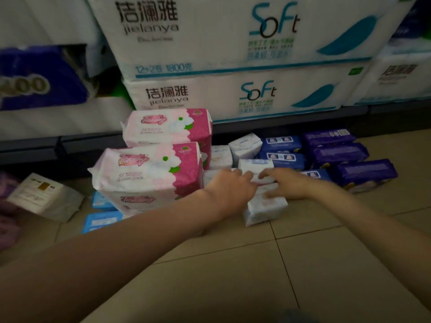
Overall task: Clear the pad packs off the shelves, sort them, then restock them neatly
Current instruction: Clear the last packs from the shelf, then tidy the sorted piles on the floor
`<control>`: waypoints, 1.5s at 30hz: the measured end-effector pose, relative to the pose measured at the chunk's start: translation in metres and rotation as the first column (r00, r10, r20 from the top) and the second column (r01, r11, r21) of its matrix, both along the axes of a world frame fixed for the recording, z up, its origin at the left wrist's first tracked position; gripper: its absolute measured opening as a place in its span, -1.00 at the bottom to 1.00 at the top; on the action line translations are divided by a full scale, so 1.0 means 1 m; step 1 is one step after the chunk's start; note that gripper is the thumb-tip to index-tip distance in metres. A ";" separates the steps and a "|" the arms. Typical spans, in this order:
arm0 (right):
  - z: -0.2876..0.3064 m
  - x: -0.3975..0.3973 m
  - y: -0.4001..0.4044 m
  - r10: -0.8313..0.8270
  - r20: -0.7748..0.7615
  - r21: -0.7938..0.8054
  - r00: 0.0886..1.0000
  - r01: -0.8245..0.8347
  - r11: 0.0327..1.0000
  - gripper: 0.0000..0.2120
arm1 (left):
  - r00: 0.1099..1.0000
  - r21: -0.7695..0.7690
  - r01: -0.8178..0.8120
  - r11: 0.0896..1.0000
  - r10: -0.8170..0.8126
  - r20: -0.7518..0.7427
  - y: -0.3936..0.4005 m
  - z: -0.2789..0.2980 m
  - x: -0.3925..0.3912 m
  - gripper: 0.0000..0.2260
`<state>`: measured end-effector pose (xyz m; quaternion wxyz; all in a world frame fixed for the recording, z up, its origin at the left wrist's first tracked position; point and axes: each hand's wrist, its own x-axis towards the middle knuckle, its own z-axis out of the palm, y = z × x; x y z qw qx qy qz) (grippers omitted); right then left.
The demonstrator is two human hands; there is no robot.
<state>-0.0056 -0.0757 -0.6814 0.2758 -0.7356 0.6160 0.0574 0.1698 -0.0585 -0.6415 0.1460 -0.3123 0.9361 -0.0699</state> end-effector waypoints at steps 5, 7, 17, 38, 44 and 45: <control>0.140 0.027 -0.037 -0.191 0.597 -0.256 0.779 0.411 0.875 -0.82 | 0.965 -0.209 -0.157 0.965 0.106 -0.240 -0.039 0.094 0.047 -0.68; 0.194 0.061 -0.048 -0.089 0.731 -0.227 0.677 0.363 0.904 -0.88 | 0.939 -0.268 -0.241 0.933 0.154 -0.308 -0.063 0.139 0.076 -0.69; 0.381 0.263 -0.099 0.463 0.632 -0.668 0.621 0.134 0.732 -0.75 | 0.792 -0.579 -0.479 0.660 0.040 -0.610 -0.113 0.346 0.269 -0.48; 0.506 0.435 -0.282 0.591 0.321 -0.759 0.740 -0.172 0.628 -0.39 | 0.298 -0.063 -0.899 0.434 0.498 -0.814 -0.210 0.430 0.489 -0.04; 0.510 0.502 -0.293 0.656 0.256 -0.637 0.710 -0.386 0.667 -0.29 | -0.092 0.209 -0.900 0.383 0.302 -0.949 -0.228 0.428 0.494 -0.08; 0.510 0.501 -0.298 0.653 0.286 -0.612 0.702 -0.391 0.688 -0.26 | -0.037 0.141 -0.896 0.420 0.246 -0.969 -0.224 0.427 0.491 -0.09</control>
